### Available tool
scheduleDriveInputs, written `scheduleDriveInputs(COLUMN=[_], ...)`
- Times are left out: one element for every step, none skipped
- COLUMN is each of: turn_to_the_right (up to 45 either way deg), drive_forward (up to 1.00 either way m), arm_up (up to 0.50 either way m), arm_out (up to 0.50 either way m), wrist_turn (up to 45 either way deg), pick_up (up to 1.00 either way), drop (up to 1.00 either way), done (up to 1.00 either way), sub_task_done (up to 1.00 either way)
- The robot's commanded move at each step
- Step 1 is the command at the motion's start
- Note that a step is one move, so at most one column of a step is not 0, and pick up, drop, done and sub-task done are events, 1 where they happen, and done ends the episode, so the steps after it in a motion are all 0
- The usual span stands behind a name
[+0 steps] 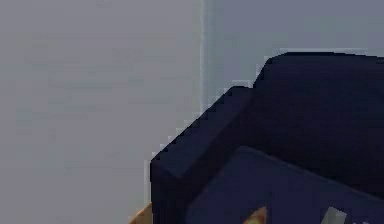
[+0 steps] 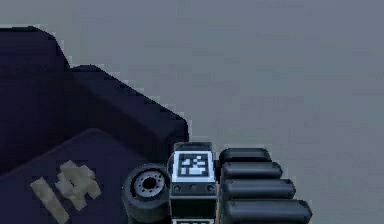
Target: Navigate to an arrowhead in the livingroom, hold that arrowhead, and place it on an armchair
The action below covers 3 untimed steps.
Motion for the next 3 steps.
scheduleDriveInputs(turn_to_the_right=[-45.0,-6.0,0.0], drive_forward=[0.0,0.0,0.0], arm_up=[0.0,0.0,0.0], arm_out=[0.0,0.0,0.48], wrist_turn=[0.0,0.0,0.0], pick_up=[0.0,0.0,0.0], drop=[0.0,0.0,0.0], done=[0.0,0.0,0.0], sub_task_done=[0.0,0.0,0.0])
